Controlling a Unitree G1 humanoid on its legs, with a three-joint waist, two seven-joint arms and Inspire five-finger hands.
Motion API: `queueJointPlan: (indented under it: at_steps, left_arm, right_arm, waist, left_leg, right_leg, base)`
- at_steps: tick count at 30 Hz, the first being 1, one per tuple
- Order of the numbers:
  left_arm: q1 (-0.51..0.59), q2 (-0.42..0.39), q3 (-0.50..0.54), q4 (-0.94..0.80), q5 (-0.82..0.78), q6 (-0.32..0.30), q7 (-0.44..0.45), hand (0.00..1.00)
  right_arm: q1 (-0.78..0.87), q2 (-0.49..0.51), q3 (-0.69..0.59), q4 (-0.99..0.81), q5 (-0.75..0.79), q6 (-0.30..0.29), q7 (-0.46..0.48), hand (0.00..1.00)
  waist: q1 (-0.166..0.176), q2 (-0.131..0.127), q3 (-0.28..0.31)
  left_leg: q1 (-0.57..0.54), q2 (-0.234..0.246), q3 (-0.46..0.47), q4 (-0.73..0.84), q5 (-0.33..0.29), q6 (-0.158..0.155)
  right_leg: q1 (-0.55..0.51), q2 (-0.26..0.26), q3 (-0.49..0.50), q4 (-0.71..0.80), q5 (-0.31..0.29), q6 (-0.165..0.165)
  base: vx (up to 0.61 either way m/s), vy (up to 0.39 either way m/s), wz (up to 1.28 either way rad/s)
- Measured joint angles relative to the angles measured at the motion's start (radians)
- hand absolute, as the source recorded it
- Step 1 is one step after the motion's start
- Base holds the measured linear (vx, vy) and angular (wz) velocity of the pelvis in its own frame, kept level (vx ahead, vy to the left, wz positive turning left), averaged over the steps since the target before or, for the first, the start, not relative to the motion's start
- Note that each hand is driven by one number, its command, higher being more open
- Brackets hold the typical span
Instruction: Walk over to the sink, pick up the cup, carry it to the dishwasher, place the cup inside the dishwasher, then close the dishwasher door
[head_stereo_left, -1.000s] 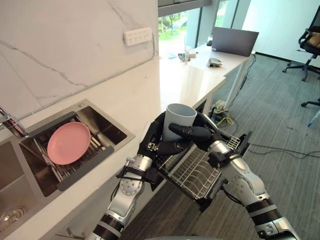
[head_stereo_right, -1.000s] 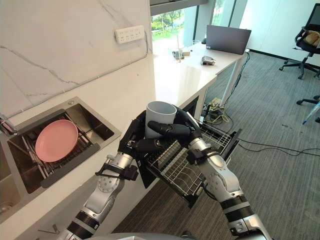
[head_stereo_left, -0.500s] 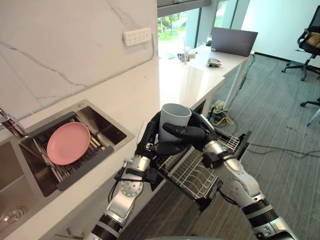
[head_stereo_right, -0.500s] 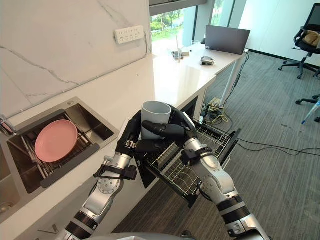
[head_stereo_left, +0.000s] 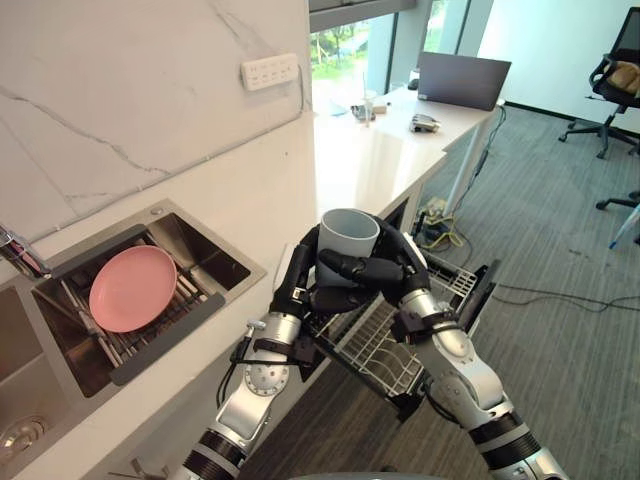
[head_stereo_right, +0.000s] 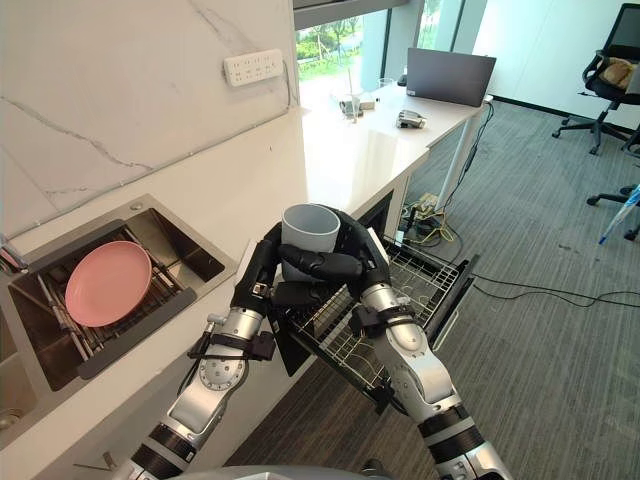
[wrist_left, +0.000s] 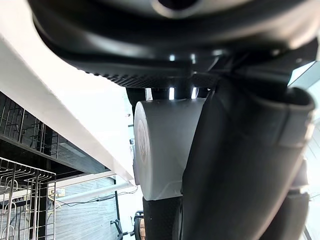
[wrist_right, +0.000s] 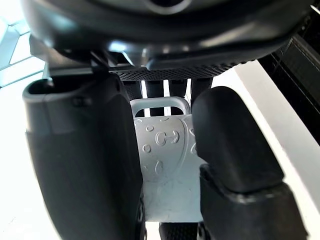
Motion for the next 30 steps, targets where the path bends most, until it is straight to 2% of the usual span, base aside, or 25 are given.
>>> queueJointPlan:
  at_steps: [1,3,6,9,12,17,19,24,30]
  left_arm:
    - [0.002,0.0,-0.005,-0.001,0.014,0.0,-0.001,1.0]
    - [0.045,0.005,-0.055,-0.016,0.044,-0.006,-0.007,1.0]
    - [0.097,0.006,-0.078,-0.017,0.046,-0.007,-0.014,1.0]
    - [0.097,0.008,-0.048,-0.052,-0.018,-0.007,-0.019,1.0]
    - [0.082,-0.007,-0.031,-0.118,-0.066,-0.013,-0.023,1.0]
    - [0.062,-0.049,-0.008,-0.218,-0.171,-0.051,-0.032,1.0]
    - [0.061,-0.05,0.017,-0.217,-0.26,-0.046,-0.09,1.0]
    - [0.077,-0.049,0.019,-0.196,-0.504,0.068,-0.25,1.0]
    - [0.164,-0.046,0.008,-0.105,-0.554,0.13,-0.371,1.0]
  right_arm:
    - [0.002,0.009,-0.011,0.0,-0.001,-0.002,-0.016,0.0]
    - [-0.003,0.085,-0.166,0.003,0.001,-0.028,-0.167,0.0]
    - [-0.015,0.083,-0.367,0.012,0.003,-0.105,-0.29,0.0]
    - [-0.013,0.057,-0.439,0.017,0.004,-0.159,-0.344,0.0]
    - [0.004,0.05,-0.444,0.017,0.005,-0.179,-0.351,0.0]
    - [0.031,0.058,-0.434,0.017,0.025,-0.179,-0.322,0.0]
    - [0.033,0.066,-0.433,0.021,0.036,-0.179,-0.292,0.0]
    - [0.034,0.068,-0.408,0.092,0.054,-0.146,-0.214,0.0]
    - [0.046,0.039,-0.392,0.236,0.036,-0.075,-0.141,0.0]
  waist:
    - [0.0,0.0,0.0]
    - [0.006,-0.001,0.001]
    - [0.004,-0.001,0.002]
    - [-0.022,0.0,0.009]
    - [-0.027,0.0,0.015]
    - [-0.014,0.0,0.017]
    - [-0.014,0.0,0.017]
    - [-0.007,-0.001,0.018]
    - [0.006,-0.001,0.018]
  left_leg:
    - [0.0,0.0,0.0,0.0,0.0,0.0]
    - [0.0,-0.004,-0.001,-0.003,0.0,0.0]
    - [0.0,-0.009,-0.001,-0.007,0.0,0.001]
    - [0.005,-0.007,0.003,-0.007,0.0,0.0]
    - [0.006,-0.005,0.005,-0.006,0.0,0.0]
    - [0.005,-0.004,-0.007,-0.006,0.0,0.0]
    - [0.001,-0.005,-0.021,-0.006,0.0,0.0]
    - [-0.016,-0.006,-0.041,-0.007,0.005,0.0]
    - [-0.05,-0.018,-0.088,-0.007,0.011,0.005]
  right_leg:
    - [0.0,0.0,0.0,0.0,0.0,0.0]
    - [0.0,-0.004,-0.002,0.0,-0.001,0.002]
    - [-0.001,-0.008,-0.003,0.0,-0.004,0.005]
    - [0.001,-0.006,0.0,0.001,-0.004,0.005]
    - [0.002,-0.004,0.001,0.0,-0.004,0.005]
    - [0.009,-0.005,-0.015,0.0,-0.007,0.004]
    - [0.009,-0.005,-0.026,-0.001,-0.014,0.007]
    - [0.008,-0.007,-0.052,0.0,-0.017,0.005]
    - [0.01,-0.018,-0.102,0.001,-0.024,0.013]
  base:
    - [0.0,0.0,0.0]
    - [0.0,0.0,0.02]
    - [0.0,0.0,0.01]
    - [0.0,0.0,-0.05]
    - [0.0,0.0,-0.01]
    - [0.0,0.0,0.09]
    - [-0.02,-0.005,0.15]
    - [0.0,-0.009,0.15]
    - [0.02,-0.009,0.24]
